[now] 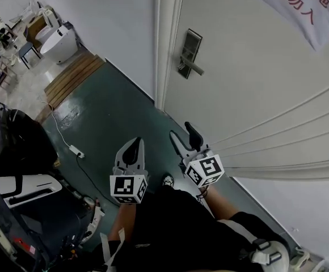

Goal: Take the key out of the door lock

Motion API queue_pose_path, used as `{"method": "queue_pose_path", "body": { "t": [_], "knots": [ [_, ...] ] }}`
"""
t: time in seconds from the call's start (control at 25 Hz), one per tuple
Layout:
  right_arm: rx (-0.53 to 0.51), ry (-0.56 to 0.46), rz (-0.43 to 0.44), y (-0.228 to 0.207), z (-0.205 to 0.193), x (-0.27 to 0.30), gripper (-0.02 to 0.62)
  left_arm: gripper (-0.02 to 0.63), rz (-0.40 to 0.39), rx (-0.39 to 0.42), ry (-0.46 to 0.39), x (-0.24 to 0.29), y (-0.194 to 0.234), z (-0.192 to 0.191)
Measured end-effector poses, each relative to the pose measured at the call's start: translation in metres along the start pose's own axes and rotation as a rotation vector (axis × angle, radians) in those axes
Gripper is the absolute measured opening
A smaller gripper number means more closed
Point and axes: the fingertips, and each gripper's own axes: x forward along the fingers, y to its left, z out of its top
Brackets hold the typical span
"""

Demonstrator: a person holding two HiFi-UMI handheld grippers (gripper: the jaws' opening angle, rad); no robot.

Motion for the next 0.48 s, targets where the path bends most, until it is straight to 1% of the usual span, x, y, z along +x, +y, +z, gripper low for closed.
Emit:
{"method": "queue_pose_path", "body": {
  "t": [0.16, 0.32, 0.4, 0.48],
  "knots": [
    [0.022, -0.002, -0.016, -0.020, -0.001, 0.021, 0.242, 0.023, -0.020, 0.009, 0.026, 0.026, 0.005, -0.003],
    [0.043, 0.003, -0.047, -0.039, -0.007, 0.049, 0.238, 0.023, -0.059, 0.016, 0.039, 0.061, 0.019, -0.002],
    [0.045, 0.000, -0.074, -0.047, -0.008, 0.065, 0.238, 0.023, -0.095, 0.017, 0.046, 0.083, 0.031, -0.001],
    [0.042, -0.003, -0.118, -0.056, -0.006, 0.080, 0.238, 0.023, -0.149, 0.024, 0.055, 0.109, 0.041, 0.001]
  ]
}}
